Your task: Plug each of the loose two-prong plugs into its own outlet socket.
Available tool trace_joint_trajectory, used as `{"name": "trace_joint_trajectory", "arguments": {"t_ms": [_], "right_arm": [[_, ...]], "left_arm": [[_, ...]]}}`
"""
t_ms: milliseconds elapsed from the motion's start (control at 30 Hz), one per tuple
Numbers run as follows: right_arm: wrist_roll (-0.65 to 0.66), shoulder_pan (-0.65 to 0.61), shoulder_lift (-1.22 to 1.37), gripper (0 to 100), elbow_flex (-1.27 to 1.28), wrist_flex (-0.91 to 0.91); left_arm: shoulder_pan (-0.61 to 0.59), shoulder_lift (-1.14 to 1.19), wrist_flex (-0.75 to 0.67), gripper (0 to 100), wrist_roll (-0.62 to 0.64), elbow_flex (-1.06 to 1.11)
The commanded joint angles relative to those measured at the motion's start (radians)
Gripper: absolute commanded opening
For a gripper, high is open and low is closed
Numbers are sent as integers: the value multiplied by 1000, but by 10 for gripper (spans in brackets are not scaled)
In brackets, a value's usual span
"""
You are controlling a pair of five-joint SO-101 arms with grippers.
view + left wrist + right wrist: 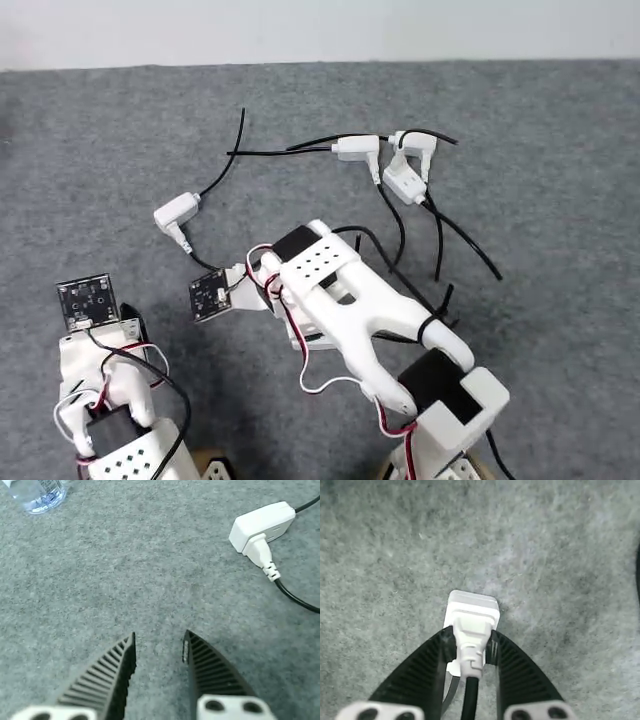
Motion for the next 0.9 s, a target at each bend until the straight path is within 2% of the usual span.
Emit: {"name": "trace_joint_trajectory", "arguments": {"t_ms": [0, 300, 400, 467, 533, 633, 867], "right_arm": [[-21, -18, 65, 8, 23, -47], [-28, -18, 74, 8, 21, -47], [-83, -28, 50, 14, 0, 5], [-117, -47, 8, 77, -48, 96], [-143, -54, -41, 182, -95, 159], [-173, -58, -105, 308, -117, 182], [-181, -79, -128, 325, -31, 165]], "left_arm": [[5, -18, 6, 148, -11, -13], [6, -18, 3, 148, -11, -13], [6, -18, 3, 148, -11, -13], [6, -18, 2, 148, -11, -13], [6, -18, 2, 148, -11, -13], [6, -18, 2, 148, -11, -13], [5, -18, 2, 148, -11, -13]]}}
